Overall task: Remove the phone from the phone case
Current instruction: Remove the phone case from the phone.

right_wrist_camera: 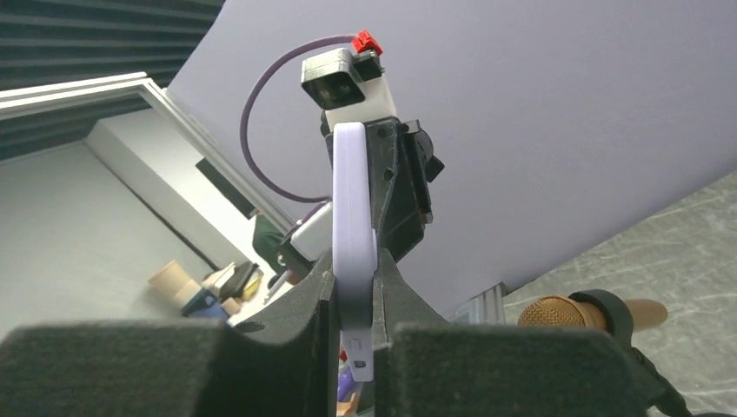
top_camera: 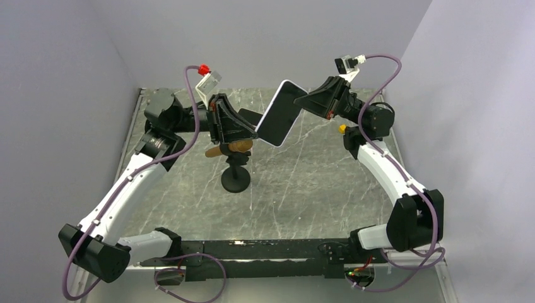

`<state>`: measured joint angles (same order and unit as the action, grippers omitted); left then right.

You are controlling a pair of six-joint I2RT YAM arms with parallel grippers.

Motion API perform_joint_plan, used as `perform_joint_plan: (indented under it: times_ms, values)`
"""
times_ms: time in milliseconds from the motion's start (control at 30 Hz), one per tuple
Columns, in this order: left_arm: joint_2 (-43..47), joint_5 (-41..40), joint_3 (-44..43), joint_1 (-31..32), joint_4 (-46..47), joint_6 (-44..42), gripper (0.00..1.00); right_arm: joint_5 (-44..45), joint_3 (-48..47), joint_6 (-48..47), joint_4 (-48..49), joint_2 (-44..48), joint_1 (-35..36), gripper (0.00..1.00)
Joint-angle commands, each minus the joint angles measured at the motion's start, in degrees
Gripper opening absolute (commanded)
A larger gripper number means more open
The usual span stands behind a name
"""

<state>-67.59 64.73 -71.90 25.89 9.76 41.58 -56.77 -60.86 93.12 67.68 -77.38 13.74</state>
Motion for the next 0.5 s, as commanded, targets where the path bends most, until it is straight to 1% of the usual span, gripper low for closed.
perform_joint_plan:
  times_ms: [0,67,100,200,300,400,467]
  values:
    - [3.48,-2.56,0.04,1.49,5.59,-11.43,0.0,2.46,-2.96,11.33,9.42,-4.06,2.28,0.0]
    - [3.46,-3.4,-0.77,1.34,3.93,-16.4,0.0,2.42,-3.32,15.2,11.36,-5.57,3.22,0.0]
    - [3.07,-2.93,-1.32,1.23,4.03,-17.22,0.0,2.52,-3.44,16.85,12.38,-6.35,3.69,0.0]
    - [0.37,-0.66,-2.99,1.07,7.79,-14.72,0.0,3.32,-4.34,21.33,16.33,-8.31,4.87,0.0]
    - [-2.23,-0.1,-5.05,0.51,8.21,-12.48,0.0,4.53,-5.35,25.66,21.88,-10.56,6.23,0.0]
    - [-4.29,-1.0,-6.06,-0.51,5.99,-11.62,0.0,7.13,-6.92,31.37,29.78,-13.07,6.93,0.0]
    - [-5.51,-2.45,-6.49,-1.63,2.95,-11.54,0.0,6.51,-7.69,30.28,29.09,-12.38,7.24,0.0]
